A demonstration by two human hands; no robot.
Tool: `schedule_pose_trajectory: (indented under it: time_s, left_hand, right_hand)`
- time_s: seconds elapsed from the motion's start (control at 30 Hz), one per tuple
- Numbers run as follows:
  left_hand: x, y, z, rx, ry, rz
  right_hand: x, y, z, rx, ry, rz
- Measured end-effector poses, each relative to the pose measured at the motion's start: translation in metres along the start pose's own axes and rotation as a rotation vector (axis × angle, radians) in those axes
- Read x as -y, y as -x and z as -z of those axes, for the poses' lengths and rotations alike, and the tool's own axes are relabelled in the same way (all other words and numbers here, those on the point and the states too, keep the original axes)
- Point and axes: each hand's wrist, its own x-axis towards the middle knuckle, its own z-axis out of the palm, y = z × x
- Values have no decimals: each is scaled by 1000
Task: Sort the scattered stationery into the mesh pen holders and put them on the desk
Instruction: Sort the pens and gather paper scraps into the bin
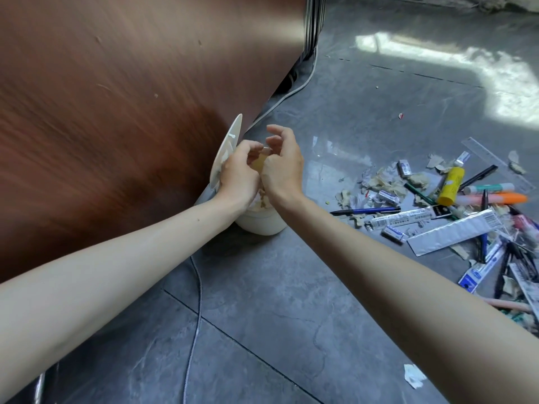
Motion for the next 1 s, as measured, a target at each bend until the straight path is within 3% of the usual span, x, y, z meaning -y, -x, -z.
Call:
schedule_pose_trajectory:
  time_s: [0.1,0.27,0.37,0.5,0.63,0.73,0.87,1.0]
  left_hand:
    - [4,3,2,72,-92,-63]
    - [-13,15,-4,-41,-233,-261]
    - [-22,33,-17,-29,-302,-433]
    - [-16,61,-45,140,-310,-558]
    - [5,81,-79,409,-406,-395]
    - [22,74,-99,478,-601,-232]
    - [40,78,-119,586,-730,-90]
    - [47,115,-137,757,-691,-218]
  right_hand:
    - [1,0,12,1,12,-1]
    - [3,1,40,-106,55,63]
    - [-13,2,66,-188,210,86]
    - [-59,14,108,-196,495,-14]
    - [-99,36,137,75,776,-32]
    - [-111,53,153,182,912,61]
    - [-118,75,186,189,976,90]
    - [-126,100,225,113,1001,107]
